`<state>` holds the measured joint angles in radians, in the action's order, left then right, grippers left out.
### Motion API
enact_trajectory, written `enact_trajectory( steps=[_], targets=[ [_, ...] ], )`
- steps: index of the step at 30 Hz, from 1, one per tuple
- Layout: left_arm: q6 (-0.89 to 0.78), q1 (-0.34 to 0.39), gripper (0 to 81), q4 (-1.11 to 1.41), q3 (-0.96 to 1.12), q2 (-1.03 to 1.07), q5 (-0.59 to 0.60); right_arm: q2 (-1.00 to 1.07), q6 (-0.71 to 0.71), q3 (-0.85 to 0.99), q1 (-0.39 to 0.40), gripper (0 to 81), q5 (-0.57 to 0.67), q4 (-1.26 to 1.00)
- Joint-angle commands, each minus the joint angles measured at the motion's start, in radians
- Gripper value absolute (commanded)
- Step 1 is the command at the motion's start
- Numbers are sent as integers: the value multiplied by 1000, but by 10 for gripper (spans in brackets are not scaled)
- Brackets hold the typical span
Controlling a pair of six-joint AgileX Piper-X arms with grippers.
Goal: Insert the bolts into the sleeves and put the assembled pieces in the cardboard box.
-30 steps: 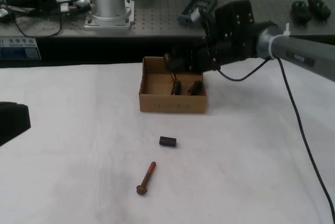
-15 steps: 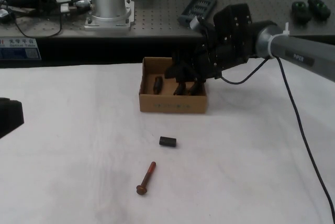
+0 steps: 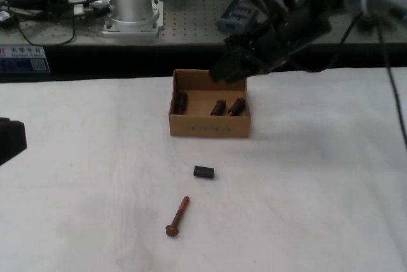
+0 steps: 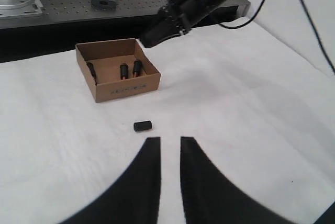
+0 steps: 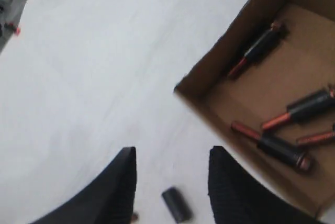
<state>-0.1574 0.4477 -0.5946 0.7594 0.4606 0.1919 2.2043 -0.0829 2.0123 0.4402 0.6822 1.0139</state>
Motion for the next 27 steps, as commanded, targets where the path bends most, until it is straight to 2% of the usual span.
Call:
enact_trajectory(
  steps=[1, 7, 11, 17, 22, 27],
  targets=[
    [26, -1, 104, 7, 6, -5, -30, -109, -114, -21, 4, 337, -37, 190],
    [32, -1, 104, 4, -12, -5, -30, -336, -142, -233, 22, 337, -60, 217],
    [32, -1, 104, 4, -28, -5, -30, -524, -142, -429, 67, 337, -128, 201],
    [32, -1, 104, 6, -40, -5, -30, -787, -120, -725, 156, 337, -157, 127],
    [32, -1, 104, 6, -40, -5, -30, -969, -93, -896, 200, 337, -157, 41],
    [32, -1, 104, 6, -40, -5, -30, -1075, -90, -1000, 203, 337, -180, -40]
  ],
)
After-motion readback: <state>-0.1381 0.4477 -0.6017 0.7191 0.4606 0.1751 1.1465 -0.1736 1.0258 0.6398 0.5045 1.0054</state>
